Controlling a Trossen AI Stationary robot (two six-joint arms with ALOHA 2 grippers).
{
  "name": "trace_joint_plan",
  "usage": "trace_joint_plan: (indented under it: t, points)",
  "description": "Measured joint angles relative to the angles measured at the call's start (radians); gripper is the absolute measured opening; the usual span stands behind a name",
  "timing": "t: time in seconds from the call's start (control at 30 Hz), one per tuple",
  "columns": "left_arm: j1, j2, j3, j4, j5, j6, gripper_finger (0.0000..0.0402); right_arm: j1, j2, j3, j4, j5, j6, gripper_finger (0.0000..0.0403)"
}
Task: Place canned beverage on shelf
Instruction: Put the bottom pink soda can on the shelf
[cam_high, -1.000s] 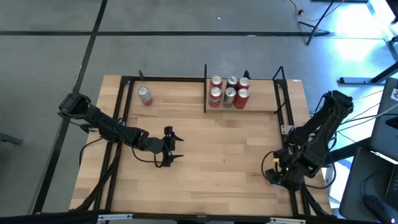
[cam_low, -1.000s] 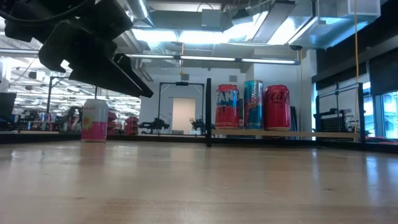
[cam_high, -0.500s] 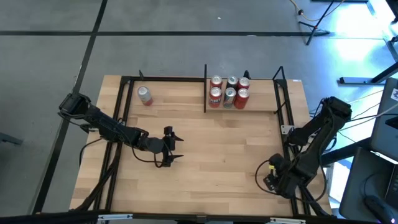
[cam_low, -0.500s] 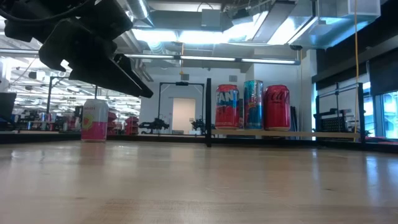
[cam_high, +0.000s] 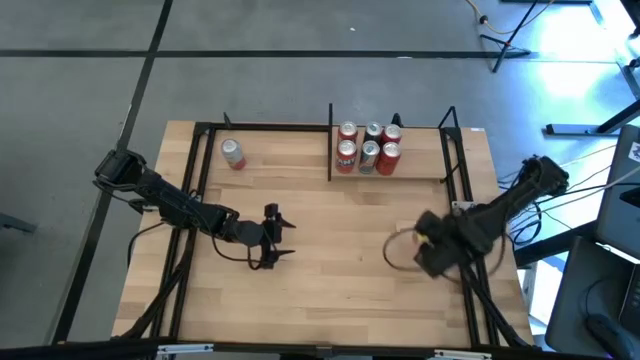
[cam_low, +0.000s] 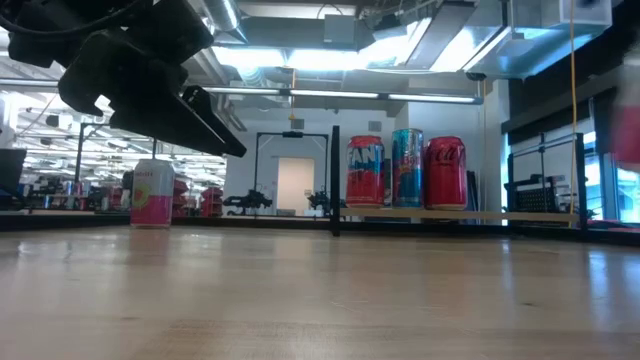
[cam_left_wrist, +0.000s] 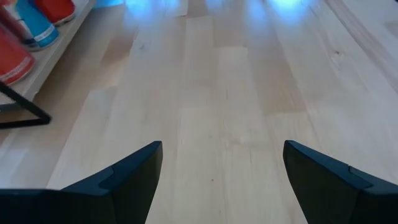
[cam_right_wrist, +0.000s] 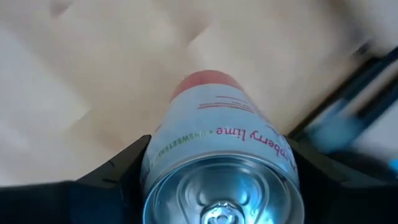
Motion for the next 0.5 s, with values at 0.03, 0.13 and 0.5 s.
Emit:
trace_joint_plan:
  t: [0.03,0.13,0.5]
  points:
    - [0.000,0.000,0.000,0.000,0.005,0.010,0.0314,-0.042,0.000,0.027,-0.038,0.033,-0.064,0.0264]
    - [0.000,0.000,0.000,0.000,0.006,0.011,0.0314,-0.187,-0.032,0.067,-0.028,0.088,-0.292,0.0264]
    - [0.000,0.000,0.000,0.001,0.006,0.011,0.0314,-0.815,-0.122,0.078,-0.010,0.071,-0.934,0.0264]
